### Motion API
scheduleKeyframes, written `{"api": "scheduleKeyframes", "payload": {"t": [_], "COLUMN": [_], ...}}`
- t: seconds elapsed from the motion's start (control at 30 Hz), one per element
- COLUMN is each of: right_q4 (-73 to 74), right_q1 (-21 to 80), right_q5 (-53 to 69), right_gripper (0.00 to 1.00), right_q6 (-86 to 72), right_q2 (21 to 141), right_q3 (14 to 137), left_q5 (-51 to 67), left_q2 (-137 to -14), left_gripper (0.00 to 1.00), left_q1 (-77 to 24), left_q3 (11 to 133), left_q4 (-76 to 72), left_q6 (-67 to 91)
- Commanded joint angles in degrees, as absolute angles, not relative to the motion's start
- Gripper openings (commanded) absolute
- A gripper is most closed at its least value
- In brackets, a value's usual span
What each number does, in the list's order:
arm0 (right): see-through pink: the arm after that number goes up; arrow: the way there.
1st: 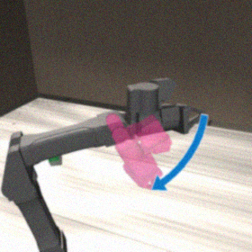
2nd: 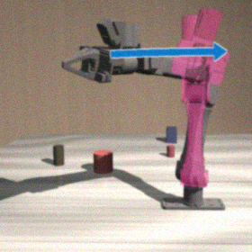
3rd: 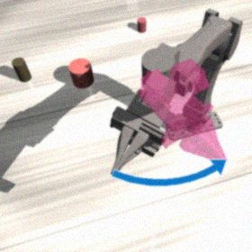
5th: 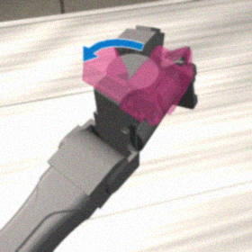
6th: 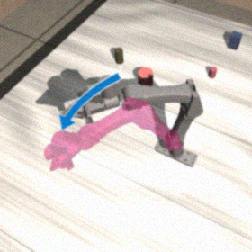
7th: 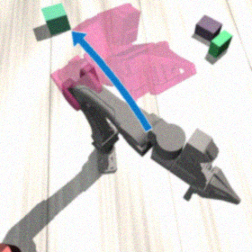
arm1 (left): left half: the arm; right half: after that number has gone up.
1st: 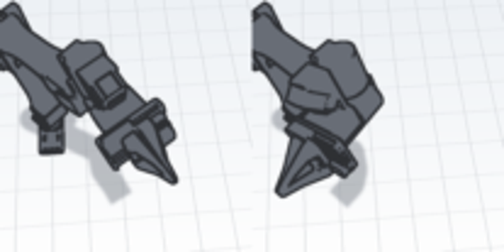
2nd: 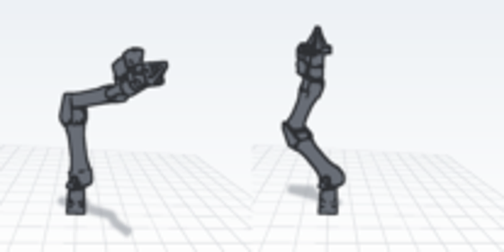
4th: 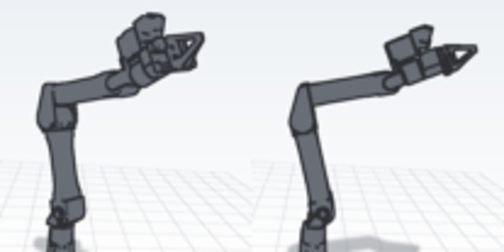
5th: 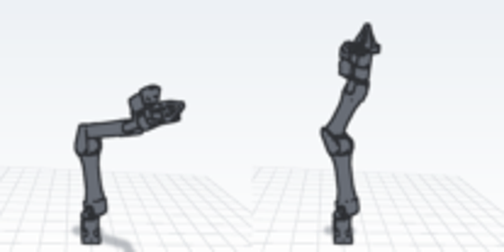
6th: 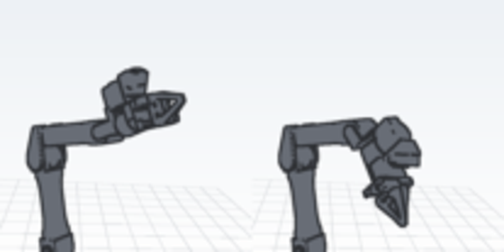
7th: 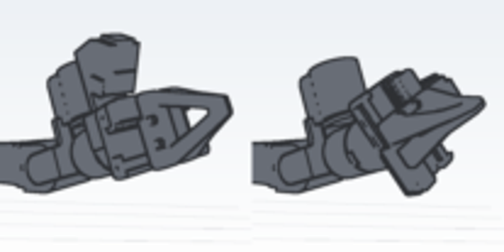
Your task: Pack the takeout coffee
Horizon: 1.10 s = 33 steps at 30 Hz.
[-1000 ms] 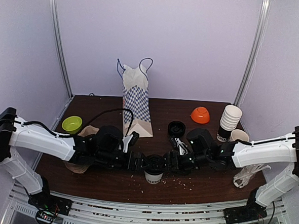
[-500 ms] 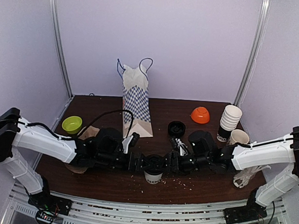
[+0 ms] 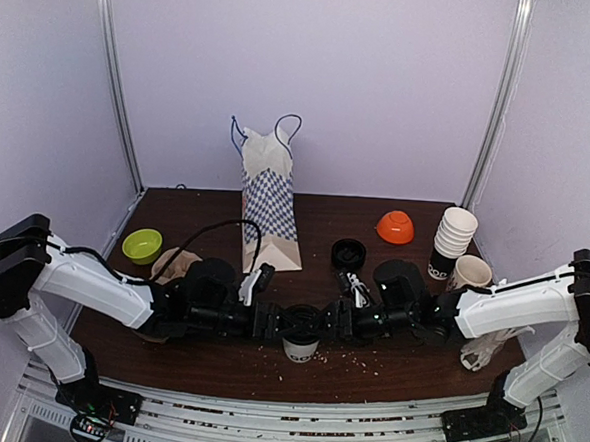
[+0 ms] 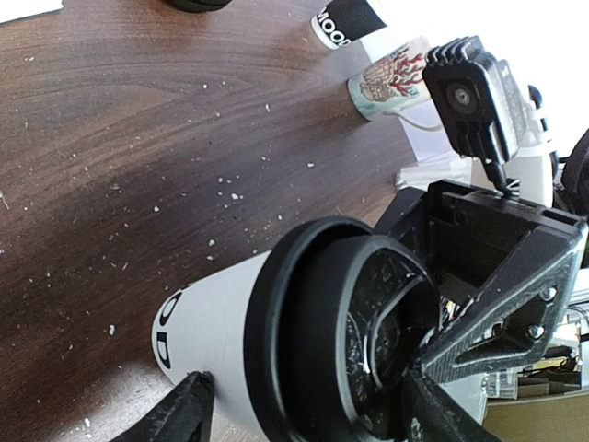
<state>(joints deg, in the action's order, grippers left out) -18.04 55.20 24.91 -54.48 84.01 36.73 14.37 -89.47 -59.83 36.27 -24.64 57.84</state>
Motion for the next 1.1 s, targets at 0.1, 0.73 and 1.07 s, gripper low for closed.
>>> {"api": "scheduleKeyframes", "payload": {"t": [0.1,0.73,1.07], "right_q4": [-7.99,-3.5,-5.21], "right_q1": [55.75,55.74,56.05], "right_q5": [23.4,23.95,26.12], "right_gripper": [0.64,0.85,0.69], "right_q6": [-54.3,-50.93,-49.9], "right_q2": [88.02,78.05,76.03], "right_q3": [33.26,44.34,38.3], "left_q5": [14.71,12.79,11.33], "left_q2": [-92.63,-82.34,-77.03], "left_gripper": [0.68,0.98,0.93], "left_q1": [-60.03,-60.11,-60.2], "left_q3": [31.3,44.11,36.42], "left_q4": [-17.07,-5.54,-7.1], "left_q6": [57.35,50.68,53.51]}}
